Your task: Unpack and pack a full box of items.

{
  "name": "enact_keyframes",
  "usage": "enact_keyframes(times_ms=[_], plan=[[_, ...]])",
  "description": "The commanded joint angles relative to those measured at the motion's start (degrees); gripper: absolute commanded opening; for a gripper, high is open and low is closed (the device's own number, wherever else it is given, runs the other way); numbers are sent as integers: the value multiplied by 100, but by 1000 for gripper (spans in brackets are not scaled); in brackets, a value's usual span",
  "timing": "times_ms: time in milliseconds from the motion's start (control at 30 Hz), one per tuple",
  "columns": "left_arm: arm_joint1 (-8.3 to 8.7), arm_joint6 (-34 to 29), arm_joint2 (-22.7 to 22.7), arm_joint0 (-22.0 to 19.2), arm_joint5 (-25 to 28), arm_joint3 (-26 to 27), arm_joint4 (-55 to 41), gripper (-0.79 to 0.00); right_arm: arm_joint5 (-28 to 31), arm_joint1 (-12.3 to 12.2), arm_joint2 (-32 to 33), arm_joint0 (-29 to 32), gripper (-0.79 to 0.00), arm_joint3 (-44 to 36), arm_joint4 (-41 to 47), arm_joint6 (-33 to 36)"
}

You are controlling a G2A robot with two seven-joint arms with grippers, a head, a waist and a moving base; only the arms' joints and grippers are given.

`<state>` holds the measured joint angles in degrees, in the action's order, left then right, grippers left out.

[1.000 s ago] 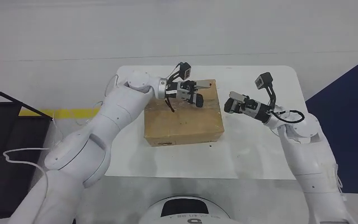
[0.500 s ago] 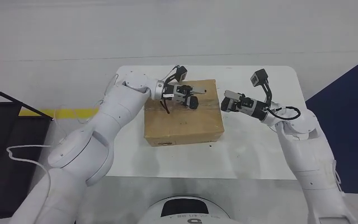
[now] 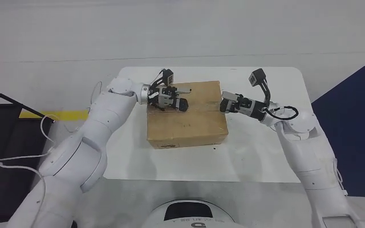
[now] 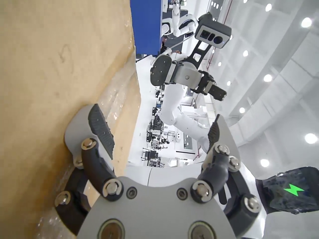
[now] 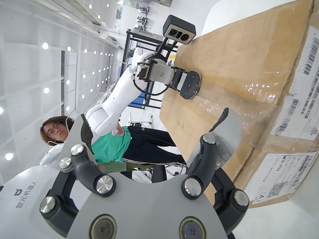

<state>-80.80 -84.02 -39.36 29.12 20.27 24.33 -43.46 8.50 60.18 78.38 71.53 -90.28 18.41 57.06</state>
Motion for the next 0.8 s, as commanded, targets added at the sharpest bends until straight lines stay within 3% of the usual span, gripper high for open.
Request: enact_keyframes(times_ms=[0,467,767], plan=[[102,-55,-127,97,-56,129,-26,0,-6,4,-46,-31,0,-2,-19,-26],[712,-265,-947,743,-267,1152,154,0,-98,29,-310,-222,0,-12,-119,-160],[970,-353,-1391,1080,-356,1533,251,0,-147,38,-417,-336,0,3,-140,-180]])
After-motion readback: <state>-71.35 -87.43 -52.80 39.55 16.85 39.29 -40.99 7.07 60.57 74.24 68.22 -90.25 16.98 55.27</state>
